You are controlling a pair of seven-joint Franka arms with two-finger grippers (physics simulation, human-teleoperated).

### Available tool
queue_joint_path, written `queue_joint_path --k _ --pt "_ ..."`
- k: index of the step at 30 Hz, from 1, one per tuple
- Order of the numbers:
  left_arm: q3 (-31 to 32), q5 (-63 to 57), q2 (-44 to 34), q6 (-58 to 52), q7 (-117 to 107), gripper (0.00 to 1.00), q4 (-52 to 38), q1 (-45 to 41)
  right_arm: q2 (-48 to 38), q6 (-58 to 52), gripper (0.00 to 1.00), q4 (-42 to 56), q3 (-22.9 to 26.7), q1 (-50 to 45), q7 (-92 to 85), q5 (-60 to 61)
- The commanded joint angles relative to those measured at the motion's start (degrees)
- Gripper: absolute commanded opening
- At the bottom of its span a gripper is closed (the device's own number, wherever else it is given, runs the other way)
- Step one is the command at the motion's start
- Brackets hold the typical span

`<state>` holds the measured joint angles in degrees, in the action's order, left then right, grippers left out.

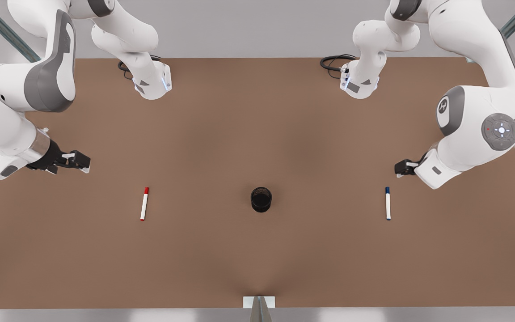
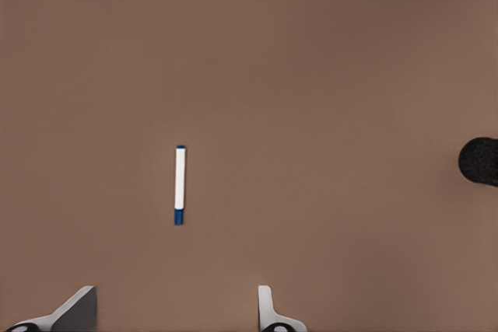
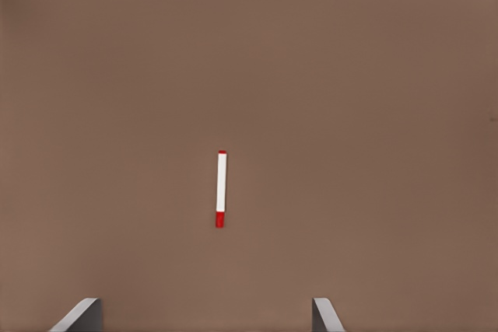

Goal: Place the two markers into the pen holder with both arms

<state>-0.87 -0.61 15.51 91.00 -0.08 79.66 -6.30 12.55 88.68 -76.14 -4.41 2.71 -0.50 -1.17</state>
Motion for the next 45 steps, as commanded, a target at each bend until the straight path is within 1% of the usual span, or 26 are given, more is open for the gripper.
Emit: queue_joint_path --k 1,2,5,6,7,8,11,13,14,17,18,19,20,21,22,24,27,29,30,34,36,37,38,40,43,45 --pt "0.0 0.0 0.0 1.7 -0.8 1.0 0.0 0.0 -0.1 0.4 1.0 0.0 0.0 0.0 -0.4 0.0" --pt "0.0 -0.1 0.4 2.1 -0.9 1.0 0.0 -0.2 -0.1 0.4 1.0 0.0 0.0 0.0 -0.4 0.0" --pt "-0.2 0.3 7.2 12.9 -1.1 1.0 1.2 1.1 -0.1 0.4 1.0 0.0 0.0 0.0 -0.4 0.0" --pt "-0.3 0.4 8.1 17.3 -1.1 1.0 3.9 1.6 -0.1 0.4 1.0 0.0 0.0 0.1 -0.4 0.0" --pt "-0.3 0.4 8.7 24.7 -1.1 1.0 9.7 2.3 -0.1 0.4 1.0 -0.1 0.2 0.2 -0.3 0.0" --pt "-0.3 0.4 9.6 29.7 -1.1 1.0 13.1 2.5 0.5 1.0 1.0 -0.1 0.3 0.2 0.3 -0.1" --pt "-0.3 0.4 13.4 32.3 -0.7 1.0 13.4 4.1 6.3 4.5 1.0 -0.5 0.2 -0.4 0.7 -1.1" --pt "-0.3 0.4 16.0 34.2 -0.4 1.0 13.4 4.7 12.5 9.5 1.0 0.0 -0.2 -1.2 0.7 -1.6" --pt "-0.3 0.4 16.7 34.4 0.4 1.0 13.4 5.2 16.3 15.9 1.0 0.0 -0.2 -3.6 3.6 -2.2" --pt "-0.3 0.4 18.1 35.5 4.3 0.95 14.6 5.9 23.3 23.3 1.0 -0.6 -0.2 -7.6 13.0 -5.9" --pt "-0.3 0.4 18.8 35.8 4.5 0.95 14.6 5.9 23.3 23.9 1.0 -3.4 -0.2 -8.0 13.2 -5.9" --pt "-0.3 0.4 19.7 36.4 4.5 0.95 14.7 5.9 22.4 26.9 1.0 -7.1 -0.3 -7.7 13.2 -5.9" --pt "-0.3 0.4 19.8 36.4 4.5 0.9 15.2 6.0 21.5 30.2 1.0 -10.9 -0.3 -7.7 16.7 -5.9" --pt "-0.3 0.4 19.8 36.4 4.6 0.81 15.5 6.1 21.7 33.4 1.0 -13.1 -0.3 -7.3 17.2 -5.9" --pt "-0.3 0.4 20.3 36.4 4.7 0.75 15.5 6.1 21.6 36.8 1.0 -16.8 -0.4 -6.2 17.4 -5.9" --pt "-0.3 0.4 20.6 36.5 6.7 0.7 16.1 6.8 24.3 39.7 1.0 -16.8 -0.3 -4.6 17.4 -5.9" --pt "-0.3 0.4 21.9 37.3 6.7 0.7 16.1 6.7 26.8 45.3 1.0 -16.7 -0.3 -3.9 17.4 -5.9" --pt "-0.3 0.4 22.7 38.1 6.8 0.67 16.1 6.7 28.3 47.4 1.0 -17.9 -0.5 -3.3 17.4 -3.8" --pt "-0.3 0.4 22.7 38.2 6.7 0.65 16.1 6.8 28.2 48.3 0.98 -19.2 -0.8 -3.6 17.4 -2.1" --pt "-0.3 0.3 24.4 39.0 8.0 0.62 16.1 6.8 29.0 49.7 0.77 -20.2 -0.9 -3.0 16.6 -2.1" --pt "-0.3 0.3 25.0 39.8 9.8 0.62 16.1 7.4 28.4 49.9 0.72 -22.2 -1.6 -1.4 16.7 -2.1" --pt "-0.3 0.3 25.1 39.8 9.8 0.62 16.1 7.4 28.3 49.9 0.68 -22.6 -3.9 0.7 16.6 -2.1" --pt "-0.3 0.3 25.2 39.8 10.2 0.61 16.1 7.4 28.4 49.9 0.64 -22.8 -4.7 2.1 16.5 -2.2" --pt "-0.3 0.3 25.5 39.8 11.4 0.61 16.1 7.9 28.3 49.9 0.61 -23.6 -5.2 2.0 16.6 -2.2" --pt "-0.3 0.3 25.5 39.8 11.7 0.52 16.1 8.1 27.4 50.0 0.52 -25.2 -5.5 2.1 16.6 -2.3" --pt "-0.3 0.3 25.5 39.8 11.7 0.49 16.1 8.1 26.7 49.9 0.46 -26.2 -5.5 2.2 16.6 -2.6"
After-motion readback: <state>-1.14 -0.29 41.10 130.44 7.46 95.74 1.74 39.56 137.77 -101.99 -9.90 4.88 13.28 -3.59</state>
